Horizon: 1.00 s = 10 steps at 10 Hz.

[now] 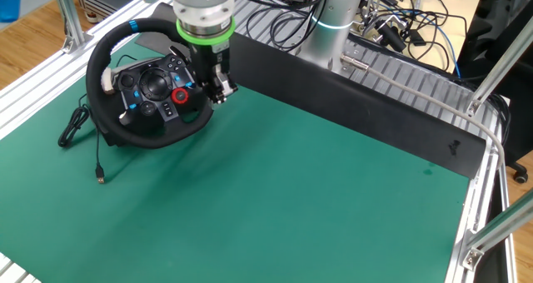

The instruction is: Rotate the steering wheel 90 degrees counterclockwise

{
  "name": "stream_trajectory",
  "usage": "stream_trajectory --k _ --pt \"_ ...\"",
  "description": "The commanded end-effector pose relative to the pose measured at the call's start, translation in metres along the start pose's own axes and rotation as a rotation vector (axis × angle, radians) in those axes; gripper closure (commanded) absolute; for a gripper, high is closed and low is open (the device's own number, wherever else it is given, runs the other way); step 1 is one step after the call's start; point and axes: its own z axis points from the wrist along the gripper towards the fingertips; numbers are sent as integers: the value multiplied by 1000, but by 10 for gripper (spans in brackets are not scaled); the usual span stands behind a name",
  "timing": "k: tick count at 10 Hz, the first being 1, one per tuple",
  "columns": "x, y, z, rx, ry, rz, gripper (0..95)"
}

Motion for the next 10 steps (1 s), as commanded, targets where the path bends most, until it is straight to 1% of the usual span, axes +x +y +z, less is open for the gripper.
stream_trajectory --k 1,2,3,4,5,6,7,8,9,10 --pt "0 0 -2 3 0 1 950" --pt "1 -2 -8 7 -1 2 570" --pt "3 -5 -14 17 -3 -10 380" --pt "5 -7 -18 31 1 -22 380" --pt "5 -8 -19 29 2 -21 380" --pt "7 -12 -26 30 1 -40 380" --pt "6 -17 -32 41 -1 -60 380" --pt "3 -24 -39 58 1 -82 380" --pt "-1 -35 -47 66 5 -108 380" --pt "-3 -43 -53 68 12 -126 380"
